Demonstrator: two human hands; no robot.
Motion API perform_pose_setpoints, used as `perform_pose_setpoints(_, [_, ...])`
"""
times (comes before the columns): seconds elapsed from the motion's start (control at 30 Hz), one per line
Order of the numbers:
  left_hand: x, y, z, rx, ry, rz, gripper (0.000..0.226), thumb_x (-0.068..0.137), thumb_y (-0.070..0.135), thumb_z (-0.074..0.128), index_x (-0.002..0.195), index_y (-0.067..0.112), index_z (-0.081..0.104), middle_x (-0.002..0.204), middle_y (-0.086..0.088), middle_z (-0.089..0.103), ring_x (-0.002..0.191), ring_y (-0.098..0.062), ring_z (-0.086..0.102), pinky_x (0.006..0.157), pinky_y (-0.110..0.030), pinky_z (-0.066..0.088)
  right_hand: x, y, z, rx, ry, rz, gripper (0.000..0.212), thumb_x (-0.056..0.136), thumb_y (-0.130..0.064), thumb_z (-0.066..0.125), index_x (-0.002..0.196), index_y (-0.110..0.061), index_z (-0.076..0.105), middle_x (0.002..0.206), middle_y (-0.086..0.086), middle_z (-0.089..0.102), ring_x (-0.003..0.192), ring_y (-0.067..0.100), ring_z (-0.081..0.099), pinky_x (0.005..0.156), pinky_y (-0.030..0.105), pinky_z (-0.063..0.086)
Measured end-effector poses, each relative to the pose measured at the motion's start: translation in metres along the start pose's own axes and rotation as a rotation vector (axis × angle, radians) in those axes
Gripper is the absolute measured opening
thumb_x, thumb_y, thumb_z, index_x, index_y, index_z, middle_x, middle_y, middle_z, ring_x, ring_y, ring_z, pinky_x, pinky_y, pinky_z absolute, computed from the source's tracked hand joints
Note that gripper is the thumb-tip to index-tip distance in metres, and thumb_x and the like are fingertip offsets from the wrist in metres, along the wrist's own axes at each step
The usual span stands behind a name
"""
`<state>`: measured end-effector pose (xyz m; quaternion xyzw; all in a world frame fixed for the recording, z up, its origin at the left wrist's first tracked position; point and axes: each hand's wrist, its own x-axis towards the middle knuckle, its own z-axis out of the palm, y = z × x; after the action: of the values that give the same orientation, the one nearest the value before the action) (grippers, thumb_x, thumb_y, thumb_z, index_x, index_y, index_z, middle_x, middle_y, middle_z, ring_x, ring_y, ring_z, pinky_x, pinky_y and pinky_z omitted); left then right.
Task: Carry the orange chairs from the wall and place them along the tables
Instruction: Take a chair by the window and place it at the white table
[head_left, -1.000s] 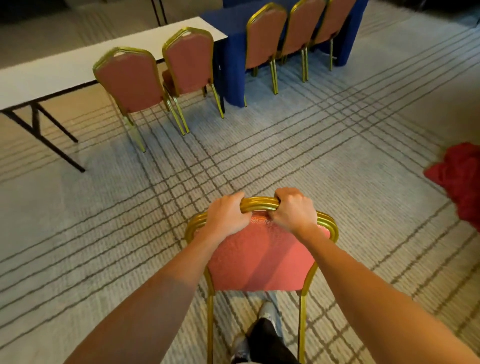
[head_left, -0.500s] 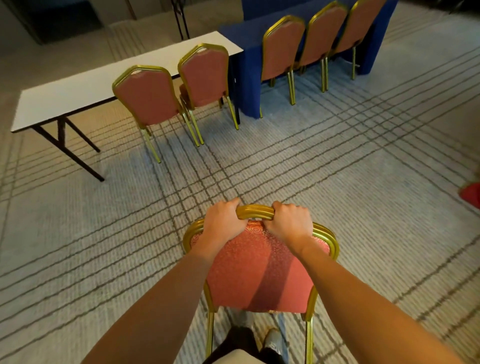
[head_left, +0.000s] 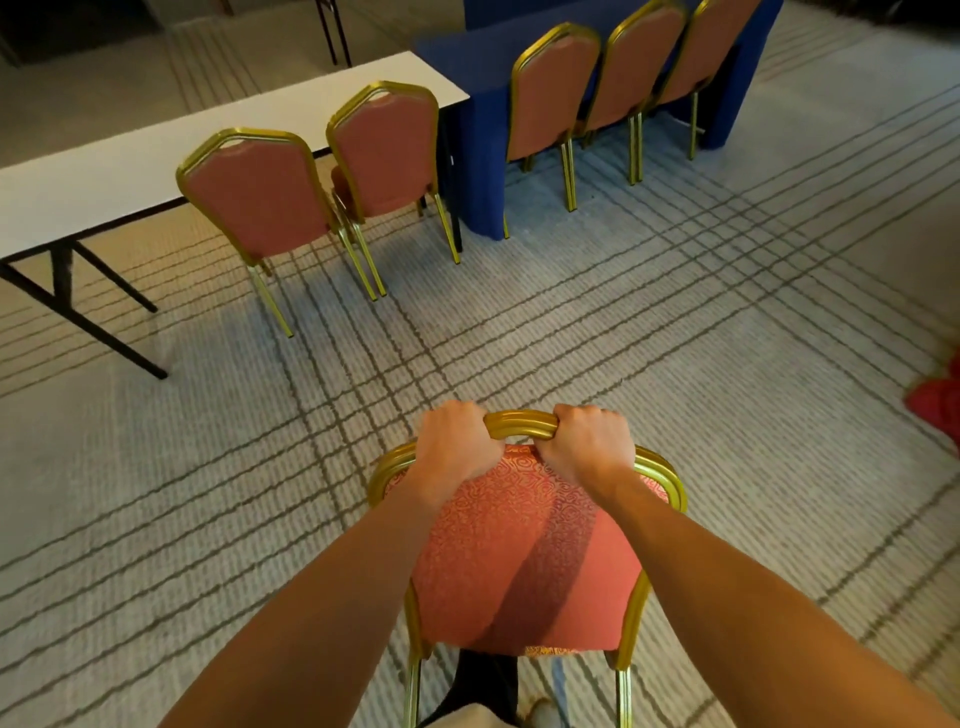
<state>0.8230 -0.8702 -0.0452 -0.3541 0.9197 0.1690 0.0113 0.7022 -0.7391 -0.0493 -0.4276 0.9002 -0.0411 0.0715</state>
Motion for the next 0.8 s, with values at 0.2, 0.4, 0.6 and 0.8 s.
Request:
perform_pose_setpoints(0.2, [0.061, -0.022, -0.015, 0.003, -0.095, -0.032, 0.027, 0.081, 0.044, 0.065, 0.082, 0.017, 0.067, 0.077, -0.003, 0.065, 0.079, -0.027, 0.066, 0.069, -0.035, 0.051, 0.065, -0.015, -0.012, -0.036, -0.067, -0.008, 0.030, 0.092, -0.054, 0.045, 0.084, -0.026, 0.056, 0.092, 0.002, 0.072, 0.085, 0.027, 0.067, 0.070, 0.035, 0.043])
perform_pose_setpoints(0.4, [0.109, -0.059, -0.049, -0.003, -0.063, -0.069, 0.026, 0.083, 0.042, 0.066, 0.086, 0.016, 0.070, 0.088, -0.007, 0.071, 0.087, -0.029, 0.068, 0.073, -0.035, 0.052, 0.132, -0.052, -0.033, -0.032, -0.072, -0.067, 0.034, 0.091, -0.056, 0.046, 0.086, -0.025, 0.059, 0.091, 0.002, 0.071, 0.085, 0.027, 0.066, 0.072, 0.035, 0.046])
perform_pose_setpoints(0.6, [0.141, -0.099, -0.086, 0.061, 0.012, -0.094, 0.024, 0.087, 0.041, 0.063, 0.097, 0.021, 0.072, 0.094, -0.005, 0.072, 0.090, -0.027, 0.068, 0.076, -0.036, 0.053, 0.194, -0.097, -0.048, -0.094, -0.059, -0.200, 0.040, 0.089, -0.058, 0.050, 0.099, -0.022, 0.064, 0.100, 0.005, 0.072, 0.094, 0.030, 0.067, 0.079, 0.038, 0.049])
perform_pose_setpoints(0.8, [0.175, -0.146, -0.119, 0.041, 0.066, -0.179, 0.016, 0.084, 0.036, 0.064, 0.091, 0.024, 0.072, 0.090, -0.005, 0.072, 0.088, -0.029, 0.068, 0.078, -0.038, 0.054, 0.261, -0.148, -0.058, -0.081, -0.050, -0.334, 0.027, 0.090, -0.051, 0.053, 0.086, -0.024, 0.053, 0.092, 0.004, 0.070, 0.089, 0.029, 0.066, 0.072, 0.037, 0.042])
